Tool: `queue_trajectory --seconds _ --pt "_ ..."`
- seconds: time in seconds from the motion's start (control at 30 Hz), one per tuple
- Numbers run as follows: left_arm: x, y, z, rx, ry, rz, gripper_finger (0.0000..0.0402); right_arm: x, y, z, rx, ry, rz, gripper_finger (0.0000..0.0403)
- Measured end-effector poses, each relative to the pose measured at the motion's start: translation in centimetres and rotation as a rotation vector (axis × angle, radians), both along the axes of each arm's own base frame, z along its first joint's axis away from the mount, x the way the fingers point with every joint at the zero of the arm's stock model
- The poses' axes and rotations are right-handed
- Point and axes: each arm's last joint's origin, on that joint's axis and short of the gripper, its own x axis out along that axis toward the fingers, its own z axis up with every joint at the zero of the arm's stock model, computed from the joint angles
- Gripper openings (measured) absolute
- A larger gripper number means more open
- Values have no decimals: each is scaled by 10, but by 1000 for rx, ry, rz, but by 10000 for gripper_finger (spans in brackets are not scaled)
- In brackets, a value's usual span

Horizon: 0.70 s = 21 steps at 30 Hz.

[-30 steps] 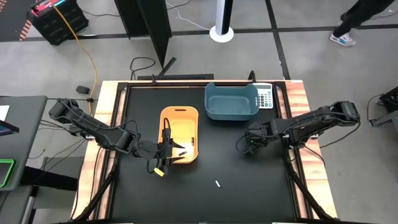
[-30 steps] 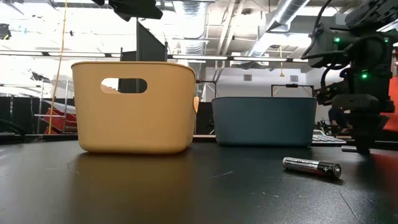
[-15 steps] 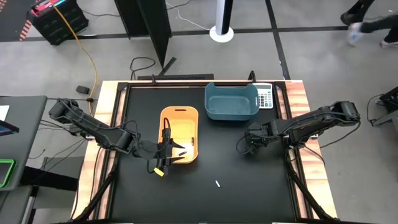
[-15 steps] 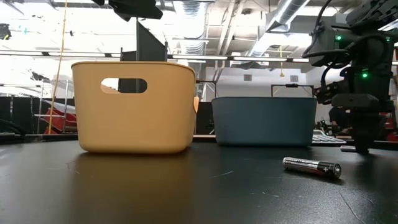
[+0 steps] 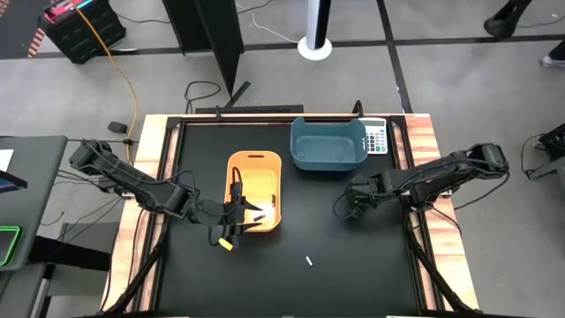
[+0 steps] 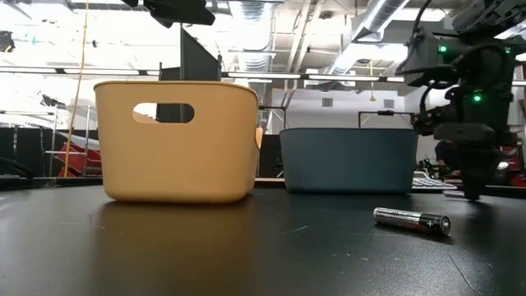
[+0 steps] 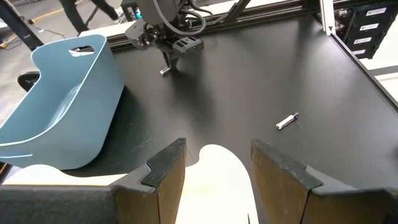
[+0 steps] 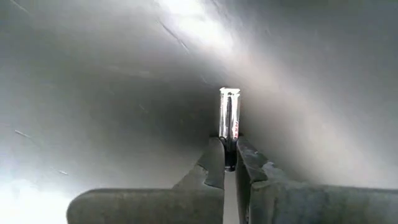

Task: Sort batteries
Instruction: Put the top silver battery in the blue bin

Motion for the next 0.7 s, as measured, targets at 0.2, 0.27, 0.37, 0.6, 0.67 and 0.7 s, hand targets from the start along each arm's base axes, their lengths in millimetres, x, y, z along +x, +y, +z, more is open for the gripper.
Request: queue_trajectory --seconds 0.2,0.27,0.37,0.6,0.67,0.7 --pt "0 0 0 0 0 0 173 5 0 5 -11 -22 13 14" --pt "0 0 0 0 1 0 173 6 0 7 -17 -29 16 14" --pt "0 0 0 0 0 0 173 8 0 10 -18 -38 22 14" --pt "0 0 0 0 1 0 173 16 0 20 -25 -75 55 14" --pt "0 0 0 0 1 0 173 19 1 24 -27 -88 65 14" --pt "0 0 0 0 1 0 173 20 1 25 -28 -95 68 14"
